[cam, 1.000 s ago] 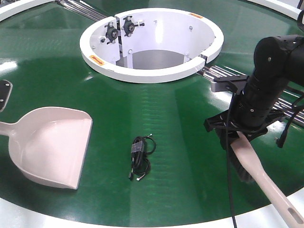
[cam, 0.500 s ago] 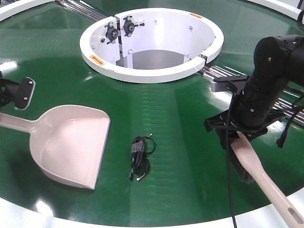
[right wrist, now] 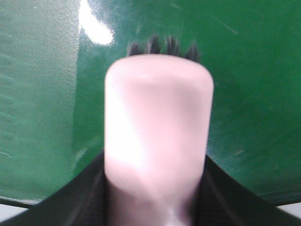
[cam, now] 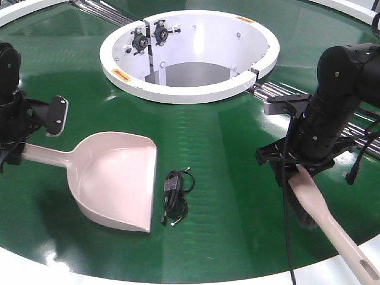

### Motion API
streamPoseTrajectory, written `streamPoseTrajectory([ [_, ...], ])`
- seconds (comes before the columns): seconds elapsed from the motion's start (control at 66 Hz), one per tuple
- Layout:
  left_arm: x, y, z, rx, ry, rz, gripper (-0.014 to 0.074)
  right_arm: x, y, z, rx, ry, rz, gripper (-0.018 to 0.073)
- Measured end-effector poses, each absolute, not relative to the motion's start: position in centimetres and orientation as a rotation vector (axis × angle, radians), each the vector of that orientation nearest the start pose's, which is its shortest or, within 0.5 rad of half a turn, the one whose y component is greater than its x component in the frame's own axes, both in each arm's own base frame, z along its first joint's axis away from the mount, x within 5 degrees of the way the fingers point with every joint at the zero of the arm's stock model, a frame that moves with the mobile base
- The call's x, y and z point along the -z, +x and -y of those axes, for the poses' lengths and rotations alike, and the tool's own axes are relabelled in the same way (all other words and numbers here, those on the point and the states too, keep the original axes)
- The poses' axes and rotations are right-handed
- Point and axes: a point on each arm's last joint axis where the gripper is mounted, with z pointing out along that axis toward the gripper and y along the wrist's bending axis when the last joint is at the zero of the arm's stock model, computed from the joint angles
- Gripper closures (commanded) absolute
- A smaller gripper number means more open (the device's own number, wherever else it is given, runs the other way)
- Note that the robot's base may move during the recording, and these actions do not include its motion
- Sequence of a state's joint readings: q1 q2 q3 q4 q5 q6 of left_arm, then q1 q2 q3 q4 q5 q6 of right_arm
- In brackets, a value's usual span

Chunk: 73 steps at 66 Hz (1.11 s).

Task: Clean and inspect green conveyor with broom and dustpan
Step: 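Slide the dustpan with the left gripper up against the black cable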

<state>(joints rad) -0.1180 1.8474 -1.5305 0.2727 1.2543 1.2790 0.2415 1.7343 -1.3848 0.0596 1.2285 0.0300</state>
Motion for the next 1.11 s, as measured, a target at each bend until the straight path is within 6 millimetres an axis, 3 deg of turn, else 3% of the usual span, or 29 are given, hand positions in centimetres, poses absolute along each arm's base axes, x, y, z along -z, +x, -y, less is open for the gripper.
streamPoseTrajectory([
  [0.576,-26.1,36.9,5.1,-0.429,2.184,-2.292,0.0603,-26.1,32.8,-8.6,-0.103,-0.297,-3.054,0.056],
  [1.107,-25.9,36.7,6.4,-0.283,2.125,-2.294,0.0603,-26.1,32.8,-8.6,-0.103,-0.297,-3.054,0.056],
])
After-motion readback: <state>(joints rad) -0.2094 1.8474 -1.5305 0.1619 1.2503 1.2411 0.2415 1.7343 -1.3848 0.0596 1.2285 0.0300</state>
